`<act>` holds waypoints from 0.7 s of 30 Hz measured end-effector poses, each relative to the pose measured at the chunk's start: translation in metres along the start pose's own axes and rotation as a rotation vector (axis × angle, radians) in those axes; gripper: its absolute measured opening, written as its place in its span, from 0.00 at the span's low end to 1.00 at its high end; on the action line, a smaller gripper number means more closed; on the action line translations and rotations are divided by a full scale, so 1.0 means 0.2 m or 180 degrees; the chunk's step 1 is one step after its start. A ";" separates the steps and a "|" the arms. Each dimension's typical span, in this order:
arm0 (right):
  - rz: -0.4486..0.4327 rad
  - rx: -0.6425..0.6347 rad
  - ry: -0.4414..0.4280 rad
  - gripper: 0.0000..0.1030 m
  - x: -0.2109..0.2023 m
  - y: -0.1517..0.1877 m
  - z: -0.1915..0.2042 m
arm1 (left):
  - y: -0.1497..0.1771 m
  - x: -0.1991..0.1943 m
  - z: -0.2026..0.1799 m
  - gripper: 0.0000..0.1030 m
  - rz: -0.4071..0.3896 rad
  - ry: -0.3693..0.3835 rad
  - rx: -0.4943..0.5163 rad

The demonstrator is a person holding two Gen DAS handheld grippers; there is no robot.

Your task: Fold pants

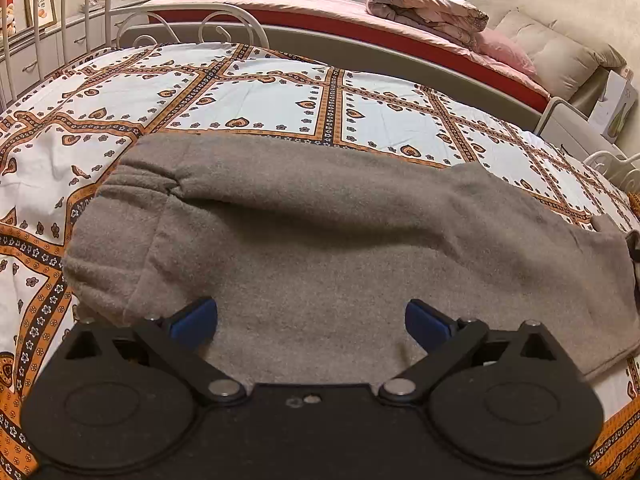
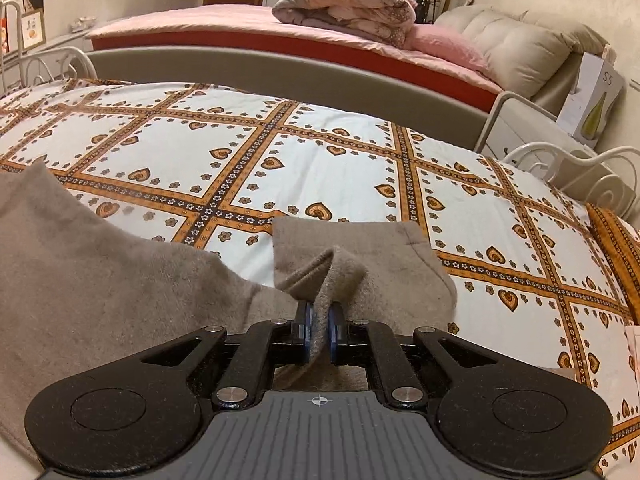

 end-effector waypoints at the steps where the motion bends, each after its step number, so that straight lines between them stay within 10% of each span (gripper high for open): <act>1: 0.0015 0.0022 -0.0006 0.07 0.00 0.00 0.00 | 0.00 0.00 0.00 0.92 0.0000 -0.0001 0.0000; 21: 0.0061 0.0231 0.0091 0.07 -0.31 0.18 -0.12 | 0.01 -0.01 0.00 0.92 -0.0030 0.0000 -0.0045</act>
Point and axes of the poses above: each gripper's, at about its wrist camera, not at the fingertips, and x roughly the way its jaws point, z to its left, y to its underside, the point moved 2 cm from there along x, roughly the way its jaws point, and after that the axes turned 3 degrees about x, right-handed, at the moved point
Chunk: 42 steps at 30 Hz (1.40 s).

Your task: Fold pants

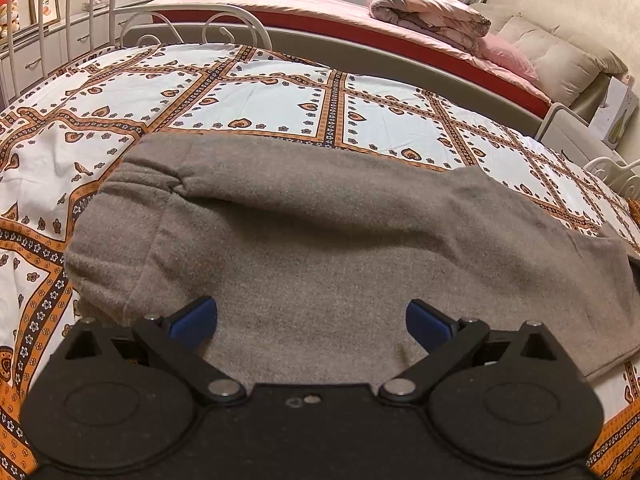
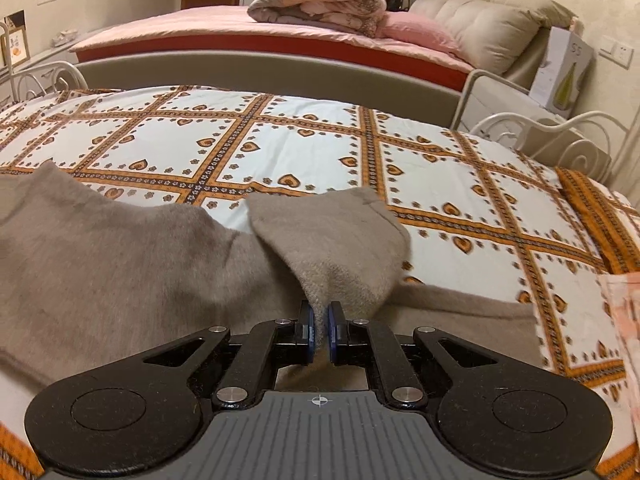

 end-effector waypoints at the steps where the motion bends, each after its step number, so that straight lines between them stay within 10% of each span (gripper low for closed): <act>1: 0.0016 0.0008 0.0022 0.07 -0.02 0.02 -0.01 | 0.00 0.00 0.00 0.92 -0.0001 -0.0003 0.0001; 8: 0.0413 0.0278 -0.0045 0.08 0.03 0.17 -0.15 | 0.01 0.00 -0.01 0.93 -0.0004 0.0000 0.0050; 19: -0.0208 -0.0132 -0.0132 0.09 -0.04 0.01 0.03 | 0.01 0.01 -0.02 0.93 0.0017 -0.0045 0.0109; 24: -0.0191 -0.0499 -0.0113 0.65 0.08 -0.05 0.15 | 0.01 0.01 -0.02 0.93 0.0016 -0.0031 0.0125; 42: 0.0058 -0.0756 -0.0031 0.39 0.38 -0.13 0.21 | 0.01 0.01 -0.01 0.94 0.0031 0.0030 0.0176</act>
Point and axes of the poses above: each gripper's, at about its wrist camera, not at the fingertips, and x roughly the way its jaws point, z to its left, y to its underside, the point moved 2 cm from there along x, roughly the way its jaws point, and after that the axes turned 3 degrees about x, right-handed, at the moved point
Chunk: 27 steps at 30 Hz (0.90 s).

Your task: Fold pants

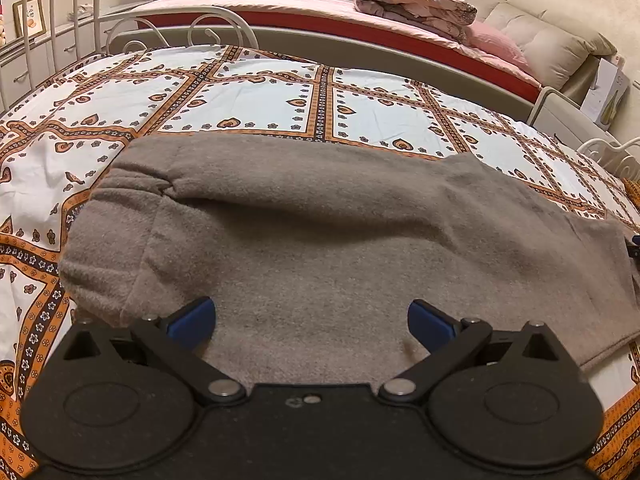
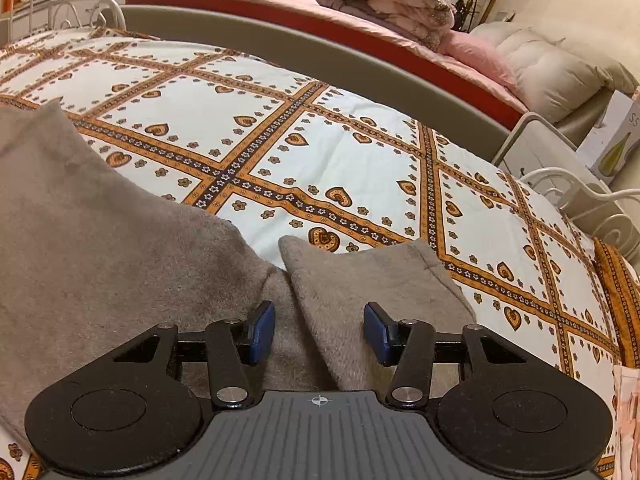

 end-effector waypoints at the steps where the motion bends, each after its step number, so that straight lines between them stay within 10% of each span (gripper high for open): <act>1: 0.0016 0.0015 0.0004 0.36 0.01 0.00 0.00 | 0.00 0.00 0.00 0.94 -0.0001 0.0003 0.0001; 8: 0.0027 0.0106 0.0070 0.10 -0.01 -0.01 -0.04 | 0.00 0.00 0.00 0.94 -0.0001 0.0012 0.0007; 27: -0.0171 0.0387 0.0354 0.07 -0.22 0.08 -0.21 | 0.00 0.00 -0.01 0.94 0.0002 -0.0044 0.0019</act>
Point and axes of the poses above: each gripper's, at about its wrist camera, not at the fingertips, and x roughly the way its jaws point, z to its left, y to its underside, the point moved 2 cm from there along x, roughly the way its jaws point, and after that the axes turned 3 degrees about x, right-handed, at the moved point
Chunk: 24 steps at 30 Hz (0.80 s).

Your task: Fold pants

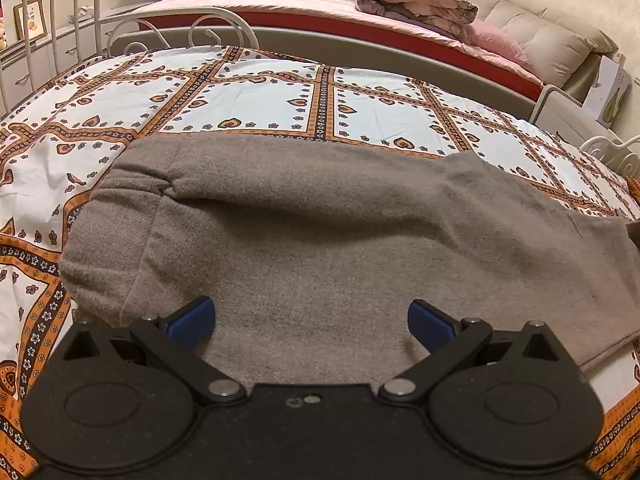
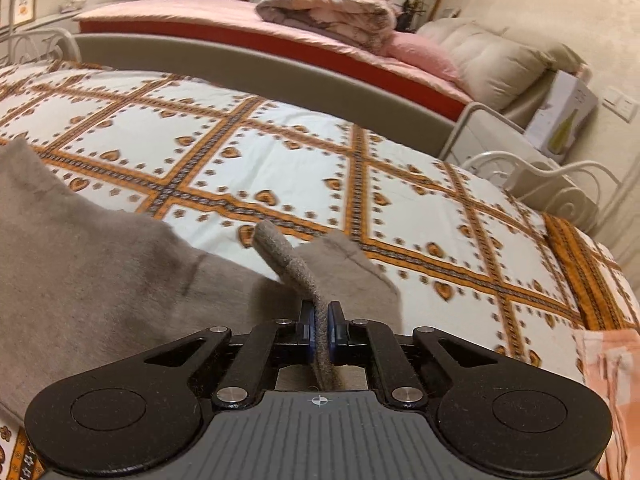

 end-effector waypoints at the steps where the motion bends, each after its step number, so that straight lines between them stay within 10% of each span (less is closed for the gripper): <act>1: -0.0017 0.0080 0.0020 0.07 -0.02 0.00 -0.04 | 0.00 0.00 0.00 0.94 -0.0001 -0.0004 -0.0003; 24: 0.0239 0.2885 -0.0438 0.07 -0.18 0.45 -1.00 | 0.00 -0.02 0.00 0.94 -0.0013 -0.0004 -0.0091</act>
Point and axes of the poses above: each gripper's, at about its wrist camera, not at the fingertips, and x roughly the way its jaws point, z to its left, y to its underside, the point moved 2 cm from there along x, roughly the way its jaws point, and after that the axes turned 3 degrees about x, right-handed, at the moved point
